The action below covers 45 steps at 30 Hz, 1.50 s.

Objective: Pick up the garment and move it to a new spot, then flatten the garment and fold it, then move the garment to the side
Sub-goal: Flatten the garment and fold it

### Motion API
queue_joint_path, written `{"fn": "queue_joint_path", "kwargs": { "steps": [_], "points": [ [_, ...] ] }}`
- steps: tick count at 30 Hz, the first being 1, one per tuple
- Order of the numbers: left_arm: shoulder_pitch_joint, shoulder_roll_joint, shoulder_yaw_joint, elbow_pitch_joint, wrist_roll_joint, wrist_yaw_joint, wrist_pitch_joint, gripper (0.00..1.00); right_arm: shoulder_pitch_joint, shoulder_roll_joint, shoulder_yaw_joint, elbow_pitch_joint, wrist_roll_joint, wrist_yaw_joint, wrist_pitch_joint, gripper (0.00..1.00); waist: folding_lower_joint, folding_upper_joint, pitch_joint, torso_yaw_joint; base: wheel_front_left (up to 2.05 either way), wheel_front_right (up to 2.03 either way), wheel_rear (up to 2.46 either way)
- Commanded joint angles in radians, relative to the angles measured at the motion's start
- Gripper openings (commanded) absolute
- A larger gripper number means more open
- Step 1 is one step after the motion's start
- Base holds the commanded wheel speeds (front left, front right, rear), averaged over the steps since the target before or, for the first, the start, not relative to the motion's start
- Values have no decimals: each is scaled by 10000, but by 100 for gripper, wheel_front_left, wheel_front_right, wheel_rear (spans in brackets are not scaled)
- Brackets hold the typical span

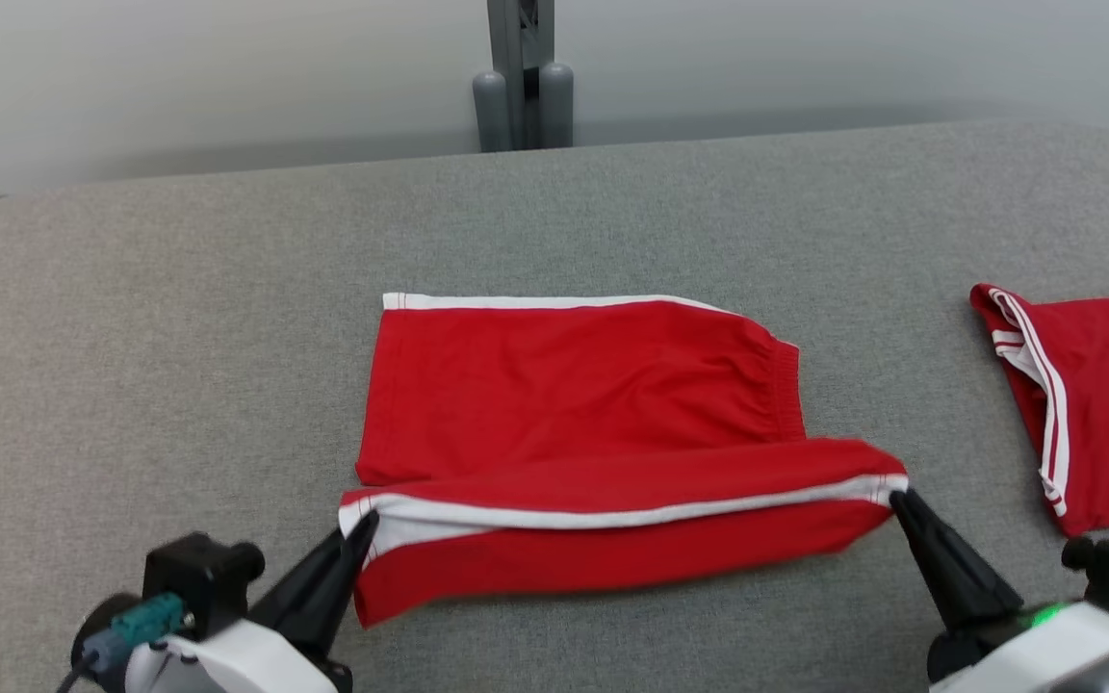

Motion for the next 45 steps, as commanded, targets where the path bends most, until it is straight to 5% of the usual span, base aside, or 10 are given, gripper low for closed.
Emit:
{"fn": "queue_joint_path", "kwargs": {
  "steps": [1,14,30,31,32,33,34,35,40,45],
  "points": [
    [-517,105,124,39,90,-129,40,0,-428,21,-73,-198,-10,-4,146,0,0,0,231,-82,0,0,0],
    [-4995,-878,213,3632,-702,-1678,279,0,-4199,76,1001,1313,2,-4,533,0,0,0,1710,-234,0,0,0],
    [-7636,-1976,223,8592,-1196,-2553,-175,0,-6774,-131,3111,4089,1474,-2,-846,0,0,0,2733,-318,0,0,0],
    [-7654,-2031,228,8726,-1262,-2603,-220,0,-6872,-161,3238,4176,1556,-4,-927,32,0,0,2751,-318,0,0,0],
    [-7654,-2031,228,8726,-1262,-2603,-220,0,-6872,-161,3238,4176,1556,-4,-927,32,0,0,2751,-318,0,0,0],
    [-7697,-2055,246,8822,-1278,-2605,-352,0,-6936,-185,3316,4260,1661,-4,-1006,74,0,0,2768,-309,0,0,0],
    [-7747,-2026,257,8891,-1212,-2616,-510,18,-6957,-191,3378,4308,1733,-2,-1081,100,0,0,2764,-302,0,0,0],
    [-7730,-2045,260,8939,-1199,-2637,-634,100,-6973,-230,3404,4342,1752,-4,-1160,100,0,0,2742,-295,0,0,0],
    [-7146,-2091,283,8757,-1007,-2495,-1552,100,-6522,-329,2986,4011,1556,-2,-1377,100,0,0,2468,-255,0,0,0],
    [-6245,-2072,613,7789,-799,-1890,-2911,100,-5280,-88,1102,2727,283,-2,-1358,100,0,0,2130,-230,0,0,0]
  ]
}}
